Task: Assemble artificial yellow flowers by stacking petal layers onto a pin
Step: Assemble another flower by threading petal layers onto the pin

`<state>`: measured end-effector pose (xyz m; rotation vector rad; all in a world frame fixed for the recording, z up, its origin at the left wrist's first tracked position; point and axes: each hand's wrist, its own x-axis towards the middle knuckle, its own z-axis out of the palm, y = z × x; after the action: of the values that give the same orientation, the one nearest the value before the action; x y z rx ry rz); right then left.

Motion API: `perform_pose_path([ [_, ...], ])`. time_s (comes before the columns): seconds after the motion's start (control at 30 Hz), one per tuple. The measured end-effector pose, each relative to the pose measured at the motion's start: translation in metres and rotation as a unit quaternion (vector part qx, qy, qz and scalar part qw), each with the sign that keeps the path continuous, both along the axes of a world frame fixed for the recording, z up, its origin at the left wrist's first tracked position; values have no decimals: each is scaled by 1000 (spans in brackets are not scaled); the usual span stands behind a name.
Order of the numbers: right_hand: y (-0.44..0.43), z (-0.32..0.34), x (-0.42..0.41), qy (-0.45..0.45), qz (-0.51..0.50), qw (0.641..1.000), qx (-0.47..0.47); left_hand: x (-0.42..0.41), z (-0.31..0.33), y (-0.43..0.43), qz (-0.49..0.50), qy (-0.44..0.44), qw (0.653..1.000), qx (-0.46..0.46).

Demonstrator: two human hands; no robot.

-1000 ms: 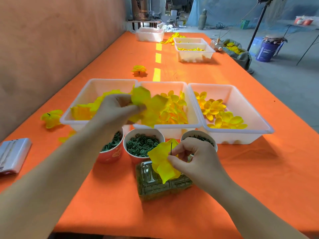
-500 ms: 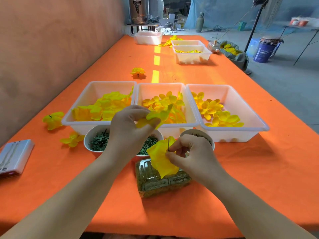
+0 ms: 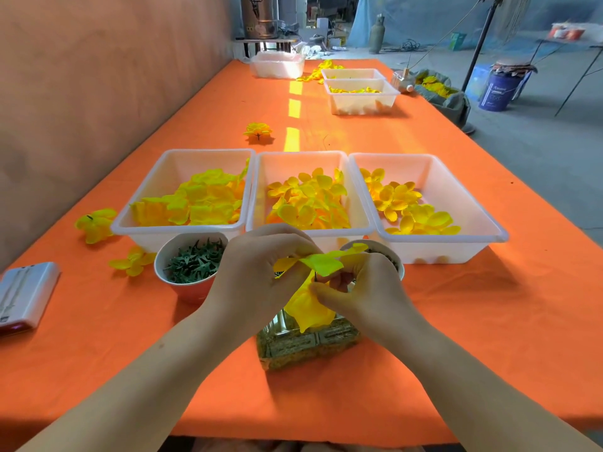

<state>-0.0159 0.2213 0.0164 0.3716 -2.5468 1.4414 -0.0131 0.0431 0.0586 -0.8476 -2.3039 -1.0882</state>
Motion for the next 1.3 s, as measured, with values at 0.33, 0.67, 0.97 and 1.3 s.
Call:
perform_pose_path([
  [0.33, 0, -2, -1, 14, -14, 1000, -8, -3, -5, 2, 42, 69, 996, -27],
  [0.67, -1, 3, 2, 36, 30, 999, -13, -3, -15, -8, -14, 126, 989, -78],
  [0.97, -1, 4, 1, 17, 25, 999, -9, -4, -13, -4, -1, 115, 993, -41],
  [1.3, 2, -3, -1, 9, 17, 1000, -11, -9, 2, -4, -20, -199, 977, 74],
])
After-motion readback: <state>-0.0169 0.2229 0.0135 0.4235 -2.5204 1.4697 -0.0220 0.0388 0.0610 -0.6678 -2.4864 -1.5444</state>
